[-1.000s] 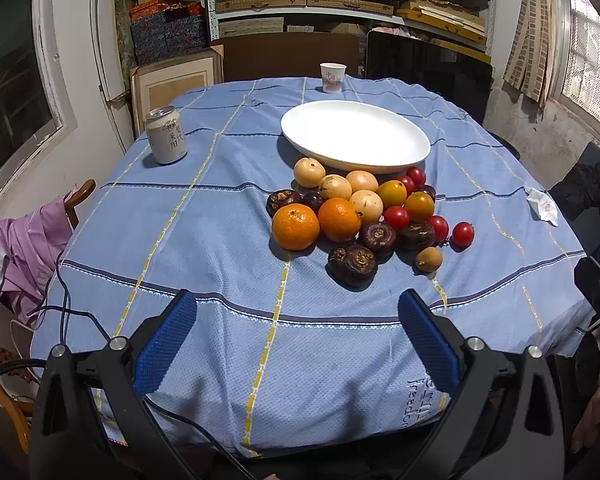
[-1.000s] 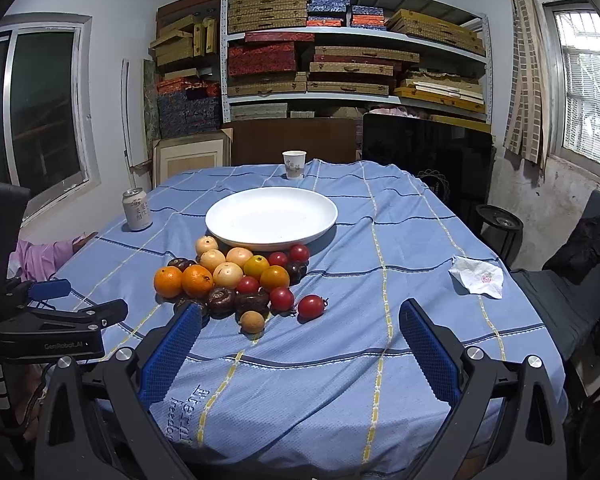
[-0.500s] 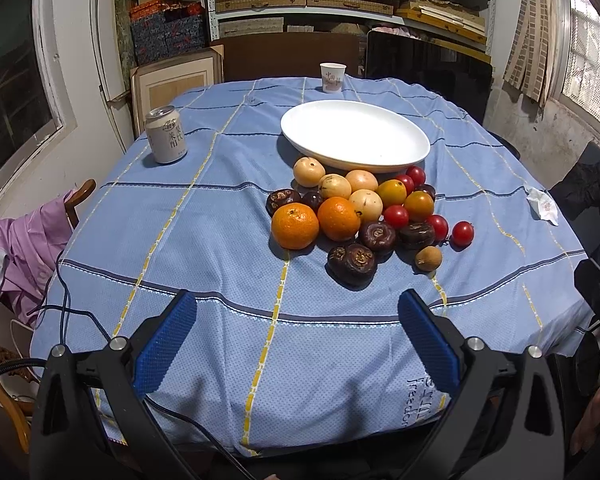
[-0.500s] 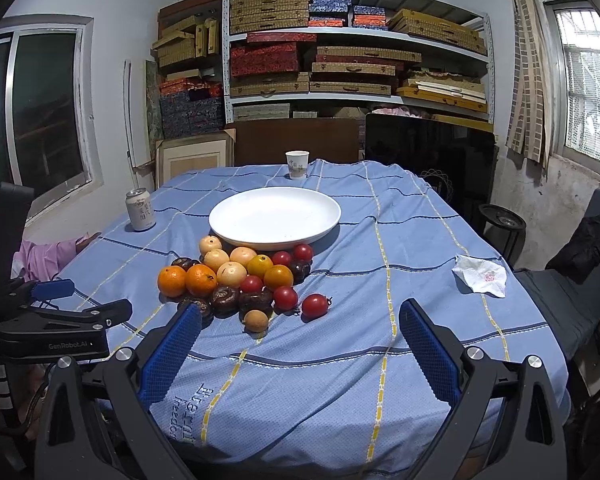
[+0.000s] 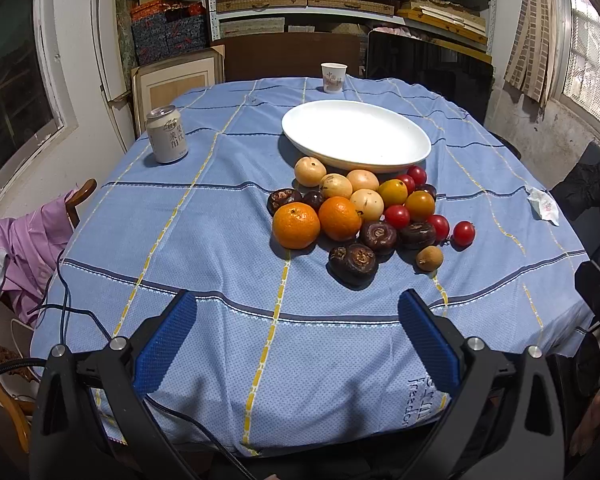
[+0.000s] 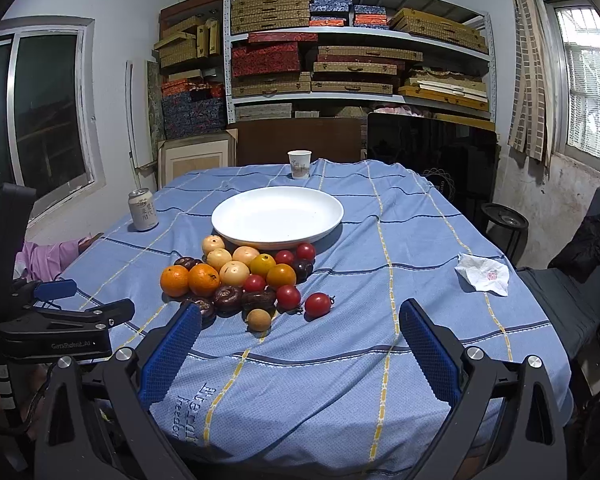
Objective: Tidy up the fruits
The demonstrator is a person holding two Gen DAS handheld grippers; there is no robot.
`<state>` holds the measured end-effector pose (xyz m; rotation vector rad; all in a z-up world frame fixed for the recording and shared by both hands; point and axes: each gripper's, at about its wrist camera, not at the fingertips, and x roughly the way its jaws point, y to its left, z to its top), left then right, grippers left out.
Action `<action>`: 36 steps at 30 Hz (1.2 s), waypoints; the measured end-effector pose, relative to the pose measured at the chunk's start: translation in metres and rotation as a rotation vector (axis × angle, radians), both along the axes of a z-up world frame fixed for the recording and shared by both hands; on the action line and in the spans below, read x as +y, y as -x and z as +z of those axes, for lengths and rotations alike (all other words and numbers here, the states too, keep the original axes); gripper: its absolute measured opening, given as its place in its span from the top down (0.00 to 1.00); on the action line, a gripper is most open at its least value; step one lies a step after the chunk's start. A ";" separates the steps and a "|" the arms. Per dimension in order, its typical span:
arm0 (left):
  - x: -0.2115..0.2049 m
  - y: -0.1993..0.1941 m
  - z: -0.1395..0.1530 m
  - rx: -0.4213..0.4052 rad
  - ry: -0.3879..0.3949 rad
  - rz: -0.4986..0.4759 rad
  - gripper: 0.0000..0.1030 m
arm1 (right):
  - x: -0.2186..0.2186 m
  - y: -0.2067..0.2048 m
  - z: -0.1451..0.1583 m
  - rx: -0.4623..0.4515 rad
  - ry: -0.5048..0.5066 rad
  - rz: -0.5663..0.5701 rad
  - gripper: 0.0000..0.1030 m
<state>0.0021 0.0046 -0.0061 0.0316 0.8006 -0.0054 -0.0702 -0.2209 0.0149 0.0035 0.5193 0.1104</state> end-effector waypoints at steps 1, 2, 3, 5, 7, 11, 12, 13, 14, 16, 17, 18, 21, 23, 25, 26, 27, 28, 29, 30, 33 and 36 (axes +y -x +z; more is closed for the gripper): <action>0.000 0.000 0.000 0.000 0.000 0.000 0.04 | 0.001 0.000 0.000 0.000 0.001 0.000 0.03; 0.000 0.000 0.000 -0.003 -0.001 0.000 0.04 | 0.001 0.000 0.000 0.000 0.002 0.000 0.03; 0.000 0.000 0.000 -0.006 -0.003 0.000 0.04 | 0.000 0.000 0.000 -0.001 0.000 0.000 0.03; 0.001 0.000 0.000 -0.003 -0.003 0.001 0.04 | 0.001 0.000 -0.001 0.002 -0.001 0.000 0.03; 0.002 -0.001 -0.001 -0.004 -0.002 0.002 0.04 | 0.001 0.000 -0.001 0.005 -0.001 0.000 0.03; 0.005 -0.007 -0.006 0.011 0.004 -0.008 0.04 | 0.001 -0.005 -0.006 0.017 0.001 -0.002 0.03; 0.006 -0.011 -0.009 0.027 0.010 -0.012 0.04 | 0.001 -0.007 -0.007 0.021 0.000 -0.004 0.03; 0.007 -0.014 -0.011 0.033 0.007 -0.011 0.04 | 0.000 -0.010 -0.009 0.028 0.000 -0.009 0.03; 0.010 -0.021 -0.014 0.046 0.005 -0.004 0.04 | -0.001 -0.013 -0.012 0.036 -0.003 -0.013 0.03; 0.013 -0.031 -0.019 0.045 0.007 0.000 0.04 | -0.003 -0.018 -0.016 0.051 -0.007 -0.018 0.03; 0.015 -0.040 -0.022 0.048 -0.003 0.010 0.04 | -0.004 -0.021 -0.018 0.058 -0.009 -0.018 0.03; 0.016 -0.045 -0.024 0.038 -0.005 0.015 0.04 | -0.004 -0.024 -0.021 0.065 -0.011 -0.020 0.03; 0.017 -0.066 -0.030 0.034 -0.011 0.023 0.04 | -0.007 -0.034 -0.027 0.086 -0.012 -0.027 0.03; 0.016 -0.078 -0.032 0.006 -0.010 0.005 0.04 | -0.009 -0.041 -0.030 0.090 -0.013 -0.036 0.03; 0.012 -0.090 -0.039 0.011 -0.041 -0.014 0.04 | -0.011 -0.046 -0.033 0.099 -0.014 -0.041 0.03; 0.011 -0.095 -0.044 0.046 -0.061 -0.014 0.04 | -0.012 -0.049 -0.035 0.104 -0.014 -0.043 0.03; 0.010 -0.098 -0.047 0.062 -0.080 -0.013 0.04 | -0.013 -0.051 -0.036 0.110 -0.015 -0.044 0.03; 0.011 -0.103 -0.051 0.073 -0.081 -0.008 0.04 | -0.014 -0.054 -0.038 0.115 -0.016 -0.047 0.03; 0.012 -0.106 -0.054 0.082 -0.074 -0.003 0.04 | -0.015 -0.057 -0.039 0.119 -0.016 -0.051 0.03; 0.013 -0.110 -0.056 0.087 -0.069 0.002 0.04 | -0.016 -0.059 -0.040 0.122 -0.017 -0.054 0.03; 0.015 -0.121 -0.063 0.102 -0.077 0.009 0.09 | -0.020 -0.066 -0.043 0.131 -0.024 -0.065 0.03; 0.018 -0.129 -0.069 0.114 -0.026 -0.017 0.29 | -0.021 -0.072 -0.046 0.141 -0.027 -0.065 0.03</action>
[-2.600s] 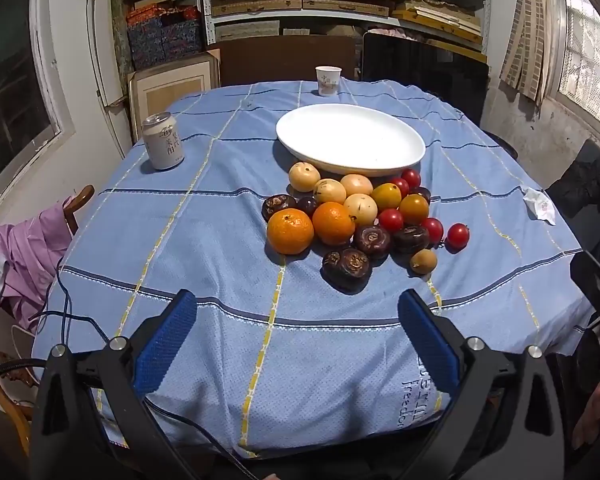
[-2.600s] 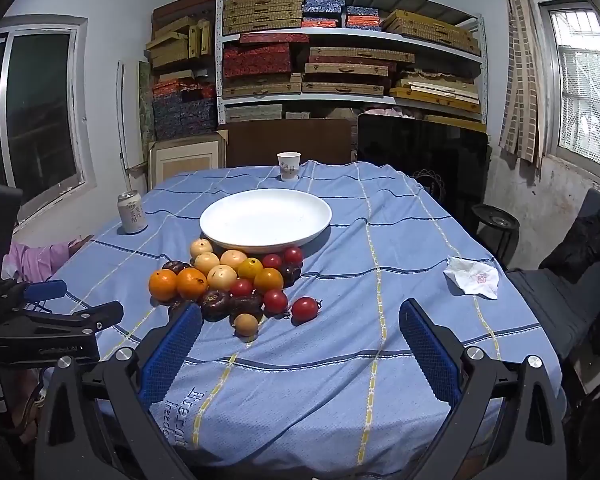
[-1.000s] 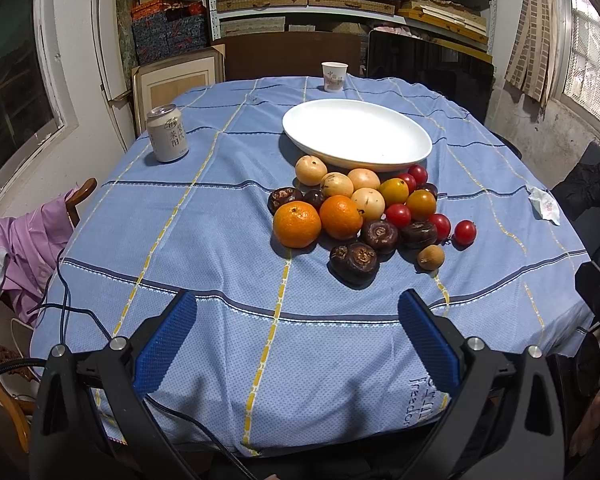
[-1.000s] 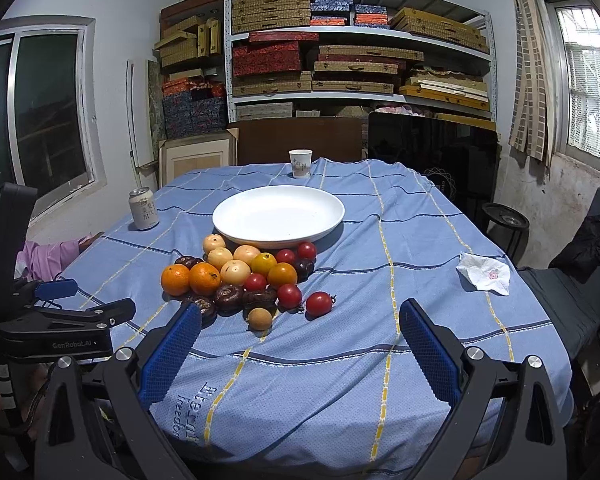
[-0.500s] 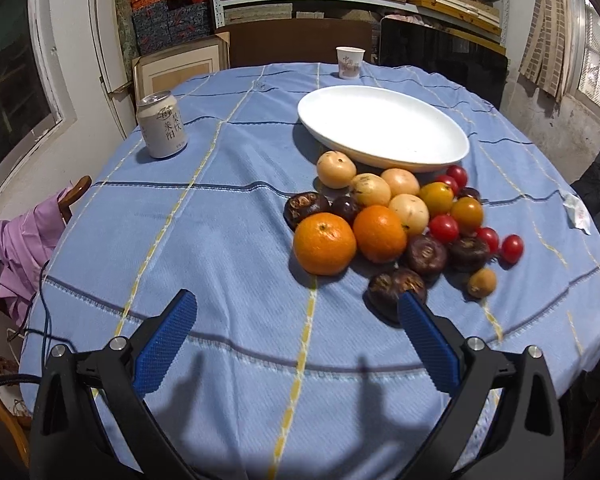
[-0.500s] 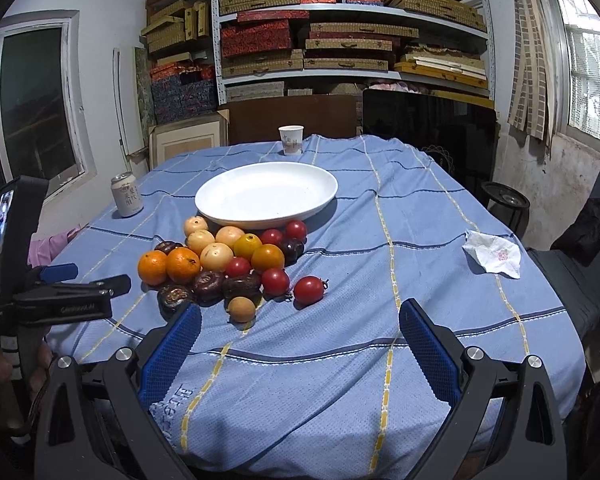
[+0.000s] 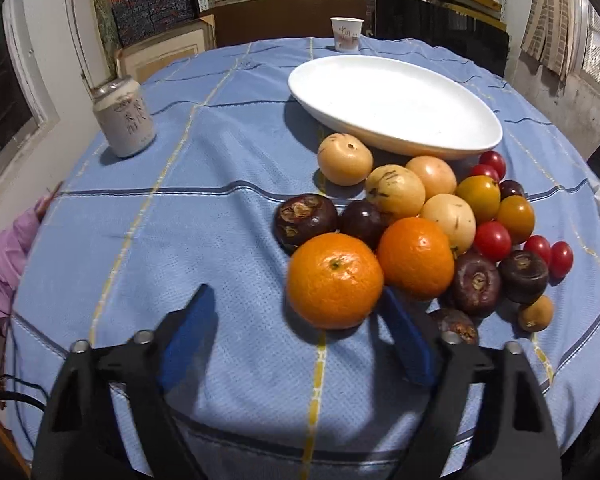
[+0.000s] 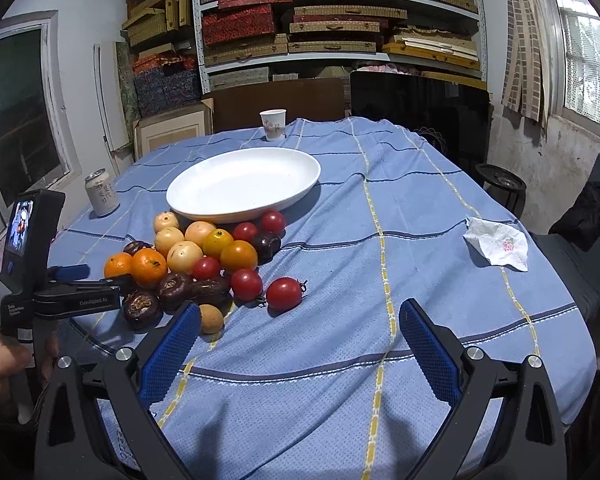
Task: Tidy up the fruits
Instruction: 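Grasp a mandarin orange with the left tool while the right tool grasps a red tomato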
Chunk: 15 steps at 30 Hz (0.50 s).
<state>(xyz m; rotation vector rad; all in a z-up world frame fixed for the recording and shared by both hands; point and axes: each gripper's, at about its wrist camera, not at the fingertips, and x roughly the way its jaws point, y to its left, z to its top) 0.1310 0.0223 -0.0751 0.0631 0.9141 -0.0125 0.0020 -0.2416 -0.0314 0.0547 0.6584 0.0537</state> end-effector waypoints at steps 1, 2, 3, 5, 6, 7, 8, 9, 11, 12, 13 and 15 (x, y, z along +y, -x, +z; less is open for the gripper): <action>0.001 -0.001 0.000 -0.011 0.022 -0.004 0.32 | 0.000 -0.002 -0.001 0.004 0.001 0.000 0.03; 0.001 -0.002 -0.001 -0.012 0.036 -0.015 0.39 | -0.001 -0.004 -0.002 0.007 0.001 -0.001 0.03; 0.000 -0.002 -0.002 -0.017 0.045 -0.029 0.48 | -0.001 -0.005 -0.003 0.011 0.000 -0.002 0.03; -0.004 0.000 -0.002 -0.041 0.038 -0.054 0.55 | -0.003 -0.010 -0.006 0.026 -0.006 -0.006 0.03; -0.006 0.002 -0.002 -0.050 0.031 -0.055 0.55 | -0.003 -0.012 -0.007 0.034 -0.008 -0.005 0.03; -0.005 0.004 -0.001 -0.063 0.041 -0.058 0.55 | -0.004 -0.017 -0.010 0.051 -0.012 0.001 0.03; -0.004 0.005 0.000 -0.076 0.057 -0.059 0.55 | -0.004 -0.020 -0.012 0.062 -0.018 0.013 0.03; -0.002 0.007 0.001 -0.082 0.080 -0.058 0.55 | -0.004 -0.023 -0.014 0.071 -0.020 0.023 0.06; 0.002 0.011 0.005 -0.128 0.092 -0.052 0.55 | -0.002 -0.035 -0.020 0.106 0.001 0.046 0.12; 0.004 0.014 0.008 -0.150 0.103 -0.046 0.55 | -0.001 -0.039 -0.021 0.115 0.003 0.054 0.14; 0.005 0.016 0.008 -0.156 0.115 -0.041 0.55 | 0.000 -0.045 -0.024 0.125 0.005 0.061 0.15; 0.009 0.020 0.010 -0.174 0.147 -0.028 0.55 | 0.002 -0.055 -0.030 0.146 0.023 0.064 0.18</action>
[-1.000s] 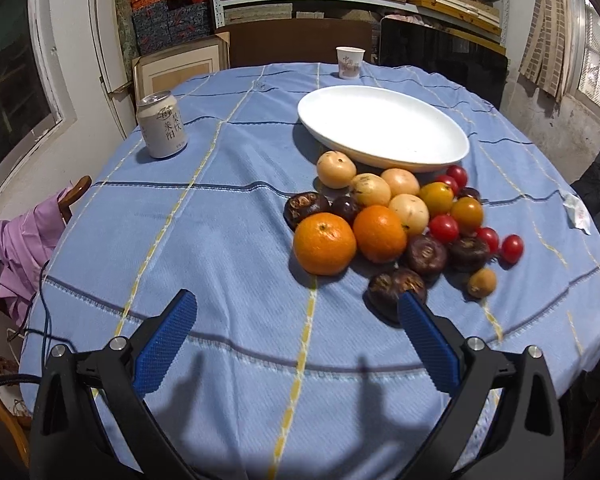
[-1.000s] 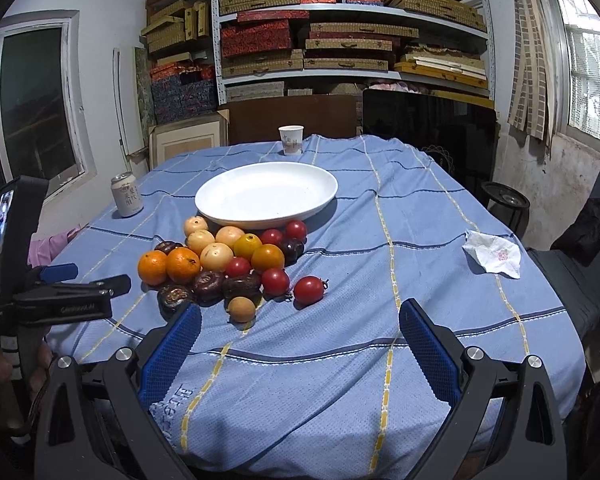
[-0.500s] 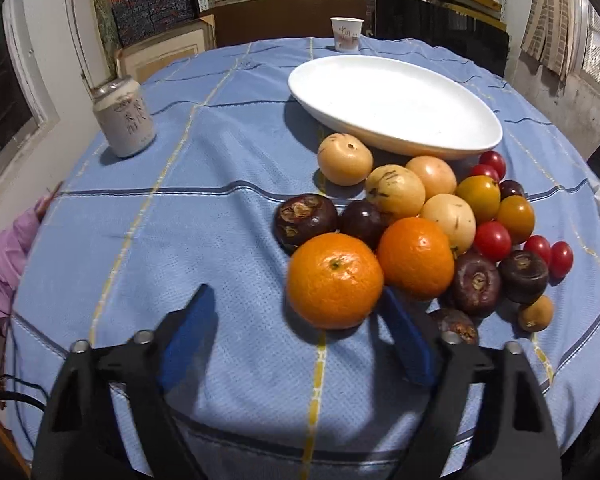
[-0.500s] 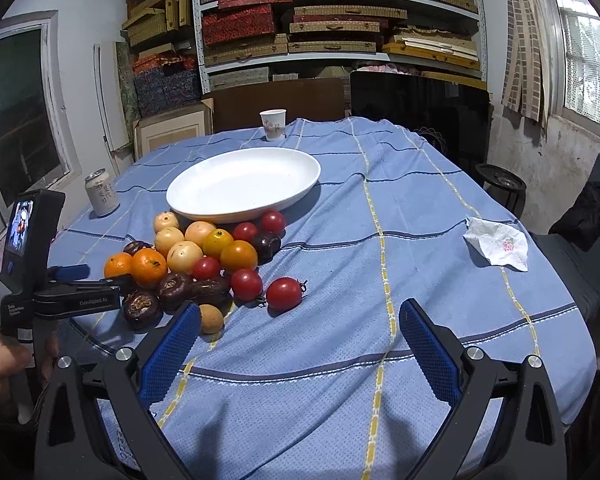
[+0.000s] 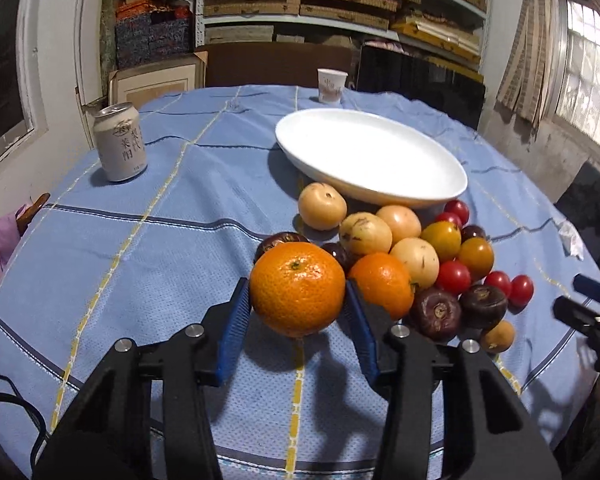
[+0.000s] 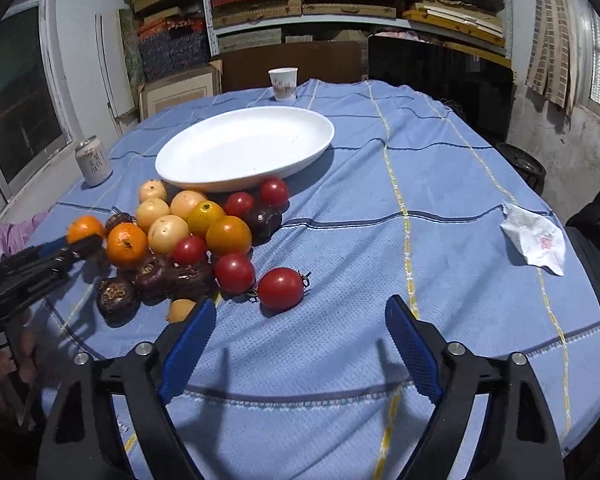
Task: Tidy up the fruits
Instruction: 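Grasp a mandarin orange with the left tool while the right tool grasps a red tomato, then carry both fruits onto the white plate and open both tools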
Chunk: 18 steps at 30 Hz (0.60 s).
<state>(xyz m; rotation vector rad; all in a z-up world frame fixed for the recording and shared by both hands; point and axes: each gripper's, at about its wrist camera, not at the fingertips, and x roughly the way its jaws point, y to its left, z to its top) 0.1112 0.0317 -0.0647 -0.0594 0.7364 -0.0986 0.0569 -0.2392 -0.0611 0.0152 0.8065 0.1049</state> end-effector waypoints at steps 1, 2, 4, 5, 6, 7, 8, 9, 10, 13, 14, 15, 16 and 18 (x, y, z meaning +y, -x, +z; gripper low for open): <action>0.001 0.001 0.000 0.005 0.019 0.001 0.55 | 0.002 -0.006 -0.004 0.020 0.014 -0.005 0.20; 0.002 0.001 -0.001 0.009 0.033 0.004 0.55 | 0.002 -0.010 -0.008 0.037 0.018 -0.004 0.22; 0.002 0.001 0.000 0.011 0.038 -0.003 0.55 | 0.008 -0.021 -0.017 0.078 0.032 0.018 0.32; 0.002 0.001 0.000 0.007 0.022 -0.004 0.55 | 0.012 -0.025 -0.021 0.092 0.049 0.028 0.35; 0.002 0.002 0.000 0.007 0.017 -0.008 0.55 | 0.016 -0.029 -0.025 0.101 0.071 0.035 0.42; 0.001 0.002 -0.001 0.009 0.013 -0.011 0.55 | 0.018 -0.032 -0.027 0.107 0.088 0.038 0.45; 0.001 0.002 -0.001 0.008 0.013 -0.011 0.55 | 0.021 -0.035 -0.028 0.107 0.105 0.041 0.46; 0.002 0.002 -0.001 0.009 0.016 -0.012 0.55 | 0.023 -0.036 -0.029 0.108 0.120 0.041 0.50; 0.002 0.002 -0.001 0.011 0.017 -0.013 0.55 | 0.025 -0.038 -0.028 0.102 0.137 0.043 0.56; 0.002 0.002 -0.002 0.012 0.016 -0.015 0.55 | 0.031 -0.040 -0.027 0.098 0.155 0.074 0.66; 0.002 0.001 -0.003 0.014 0.016 -0.016 0.55 | 0.030 -0.040 -0.027 0.097 0.155 0.080 0.67; 0.002 0.001 -0.003 0.014 0.018 -0.016 0.55 | 0.029 -0.038 -0.026 0.094 0.151 0.081 0.67; 0.002 0.001 -0.003 0.014 0.020 -0.017 0.55 | 0.029 -0.036 -0.026 0.092 0.141 0.081 0.67; 0.002 0.001 -0.003 0.014 0.021 -0.017 0.55 | 0.024 -0.035 -0.023 0.084 0.103 0.077 0.67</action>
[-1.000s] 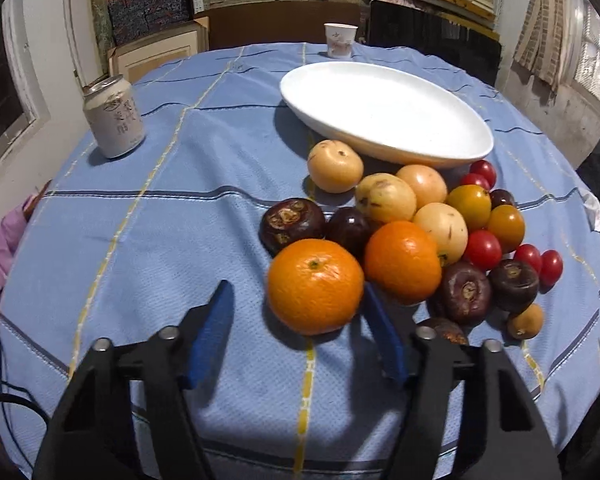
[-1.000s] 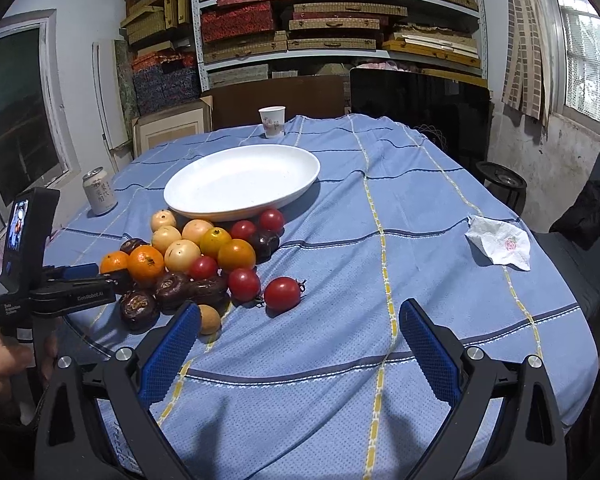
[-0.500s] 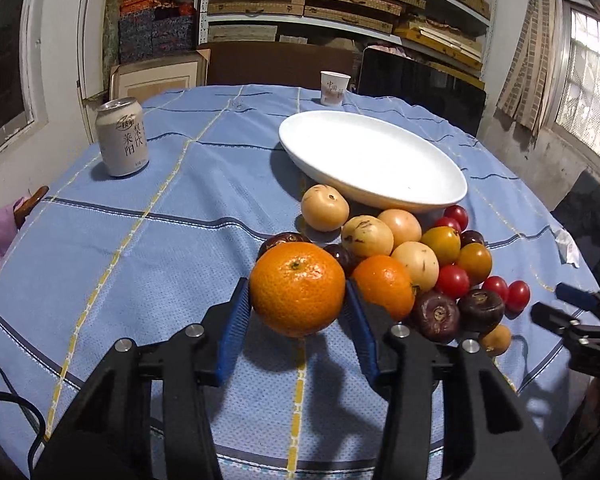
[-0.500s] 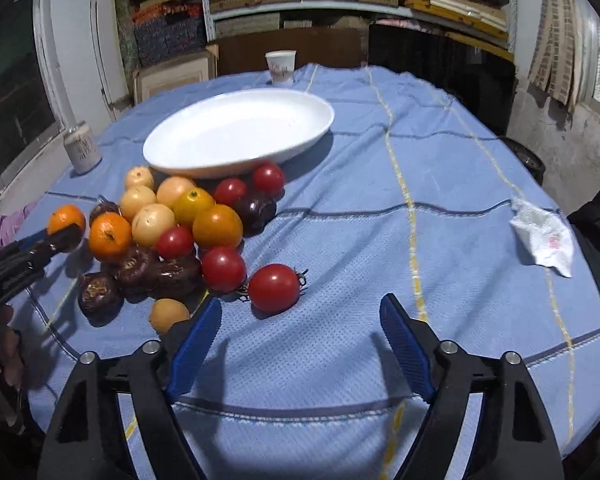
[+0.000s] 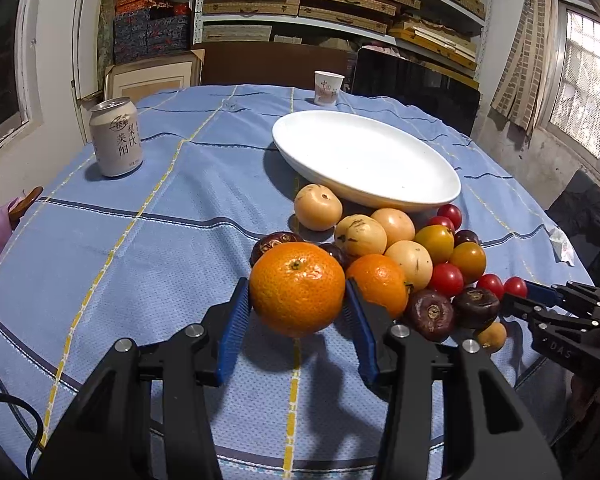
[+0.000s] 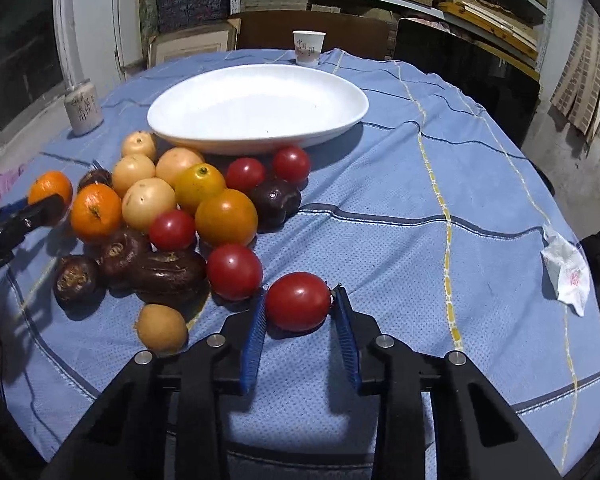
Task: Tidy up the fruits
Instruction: 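Carry both fruits onto the white plate and open both tools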
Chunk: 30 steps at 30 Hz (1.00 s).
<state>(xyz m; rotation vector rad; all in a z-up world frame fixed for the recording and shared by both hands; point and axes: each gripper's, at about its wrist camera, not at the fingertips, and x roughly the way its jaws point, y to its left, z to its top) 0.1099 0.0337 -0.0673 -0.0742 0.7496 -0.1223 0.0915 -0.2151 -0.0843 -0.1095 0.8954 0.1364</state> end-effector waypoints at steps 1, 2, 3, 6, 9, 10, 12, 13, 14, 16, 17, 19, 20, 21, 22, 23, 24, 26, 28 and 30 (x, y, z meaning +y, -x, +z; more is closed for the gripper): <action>0.000 0.000 0.000 -0.001 0.000 0.000 0.55 | -0.002 0.002 0.003 -0.009 -0.013 -0.002 0.67; 0.000 0.000 0.000 0.000 -0.002 0.000 0.55 | -0.004 0.004 0.007 -0.022 -0.018 -0.003 0.67; 0.000 0.000 0.000 0.001 -0.004 0.000 0.55 | -0.005 0.006 0.011 -0.035 -0.025 -0.002 0.67; -0.001 -0.001 0.008 -0.003 0.011 -0.011 0.55 | -0.010 0.004 0.024 -0.056 -0.052 0.004 0.67; -0.004 -0.011 0.025 -0.020 0.032 -0.028 0.55 | -0.010 -0.011 0.044 -0.088 -0.053 0.017 0.67; -0.008 -0.017 0.032 -0.030 0.024 -0.033 0.55 | -0.009 -0.019 0.049 -0.095 -0.054 0.023 0.67; -0.016 -0.034 0.043 -0.039 0.024 -0.053 0.55 | -0.004 -0.037 0.059 -0.106 -0.065 0.041 0.67; -0.020 -0.045 0.047 -0.040 0.029 -0.060 0.55 | 0.000 -0.052 0.063 -0.108 -0.067 0.047 0.67; -0.025 -0.059 0.049 -0.032 0.029 -0.068 0.55 | 0.004 -0.067 0.065 -0.105 -0.069 0.054 0.67; -0.033 -0.087 0.051 -0.012 0.034 -0.078 0.55 | 0.011 -0.095 0.066 -0.095 -0.063 0.052 0.67; -0.036 -0.097 0.050 -0.007 0.031 -0.079 0.55 | 0.014 -0.106 0.065 -0.092 -0.056 0.050 0.67; -0.042 -0.118 0.048 0.000 0.013 -0.079 0.55 | 0.021 -0.128 0.065 -0.093 -0.039 0.052 0.67; -0.044 -0.132 0.045 0.011 0.005 -0.078 0.55 | 0.023 -0.139 0.063 -0.091 -0.031 0.049 0.67; -0.045 -0.142 0.044 0.018 -0.001 -0.077 0.55 | 0.024 -0.147 0.062 -0.087 -0.028 0.047 0.67; -0.046 -0.155 0.041 0.031 -0.008 -0.073 0.55 | 0.024 -0.160 0.060 -0.081 -0.028 0.044 0.67; -0.046 -0.168 0.037 0.048 -0.010 -0.067 0.55 | 0.024 -0.172 0.058 -0.076 -0.027 0.040 0.67; -0.045 -0.178 0.034 0.063 -0.009 -0.063 0.55 | 0.022 -0.184 0.056 -0.068 -0.028 0.031 0.67; -0.044 -0.197 0.025 0.101 -0.008 -0.055 0.55 | 0.020 -0.203 0.052 -0.053 -0.051 0.027 0.66; -0.044 -0.211 0.020 0.126 -0.013 -0.046 0.55 | 0.020 -0.216 0.049 -0.040 -0.076 0.032 0.57; -0.044 -0.219 0.020 0.141 -0.018 -0.043 0.48 | 0.019 -0.219 0.052 -0.059 -0.068 0.014 0.33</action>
